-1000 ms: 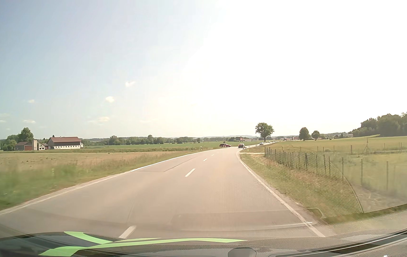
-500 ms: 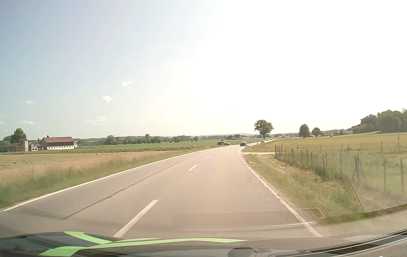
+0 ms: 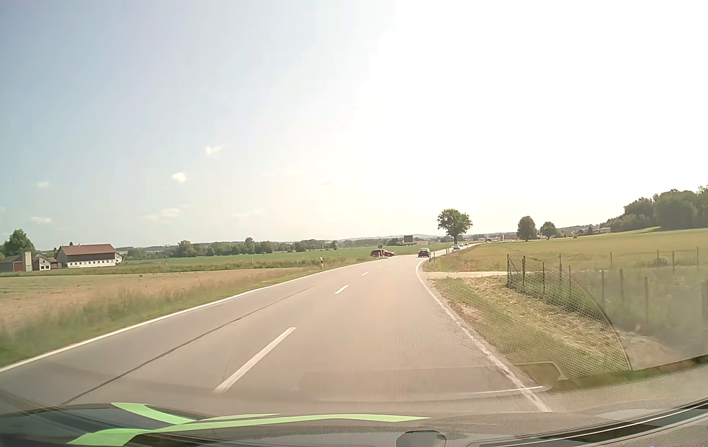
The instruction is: Follow the waypoints while adhering to traffic rules and regulations
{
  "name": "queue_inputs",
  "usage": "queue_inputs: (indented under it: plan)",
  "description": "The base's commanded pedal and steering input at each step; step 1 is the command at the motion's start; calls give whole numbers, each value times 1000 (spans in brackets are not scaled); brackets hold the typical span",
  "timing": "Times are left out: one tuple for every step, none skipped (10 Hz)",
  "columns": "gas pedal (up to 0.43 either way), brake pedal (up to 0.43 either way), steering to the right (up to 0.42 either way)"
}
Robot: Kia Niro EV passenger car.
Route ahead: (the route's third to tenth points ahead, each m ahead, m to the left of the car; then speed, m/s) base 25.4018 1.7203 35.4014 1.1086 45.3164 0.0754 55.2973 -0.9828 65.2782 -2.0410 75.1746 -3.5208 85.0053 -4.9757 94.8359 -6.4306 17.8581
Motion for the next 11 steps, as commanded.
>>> queue_inputs:
  plan:
    - [0,140,4]
    - [0,152,4]
    - [0,165,4]
    - [0,177,4]
    - [0,189,4]
    - [0,195,5]
    - [0,195,6]
    - [0,189,7]
    - [0,171,9]
    - [0,165,10]
    - [0,159,10]
